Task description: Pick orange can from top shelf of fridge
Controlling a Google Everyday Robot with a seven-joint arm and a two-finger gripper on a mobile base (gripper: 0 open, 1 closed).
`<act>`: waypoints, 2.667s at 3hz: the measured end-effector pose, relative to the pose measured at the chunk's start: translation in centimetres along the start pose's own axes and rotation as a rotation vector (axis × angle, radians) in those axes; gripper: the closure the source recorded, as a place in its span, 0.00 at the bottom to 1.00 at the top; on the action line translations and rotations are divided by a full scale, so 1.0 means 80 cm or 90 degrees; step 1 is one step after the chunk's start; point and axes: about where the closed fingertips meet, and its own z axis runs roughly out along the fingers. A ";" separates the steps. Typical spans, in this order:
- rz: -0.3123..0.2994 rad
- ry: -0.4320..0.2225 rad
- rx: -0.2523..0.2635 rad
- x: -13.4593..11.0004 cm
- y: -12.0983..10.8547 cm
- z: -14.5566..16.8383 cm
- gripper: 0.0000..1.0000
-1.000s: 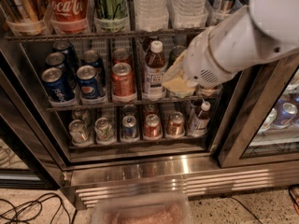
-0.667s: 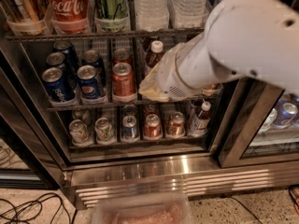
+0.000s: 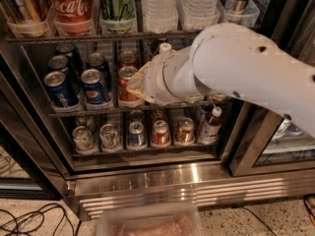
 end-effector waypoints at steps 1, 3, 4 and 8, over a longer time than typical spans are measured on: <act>0.000 0.000 0.000 0.000 0.000 0.000 1.00; -0.042 -0.068 0.045 -0.059 -0.003 0.027 1.00; -0.061 -0.126 0.057 -0.108 -0.002 0.048 1.00; -0.090 -0.230 0.113 -0.227 -0.007 0.060 1.00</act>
Offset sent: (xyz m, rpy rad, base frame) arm 0.0069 0.0265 0.0083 0.0365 -0.1043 0.0008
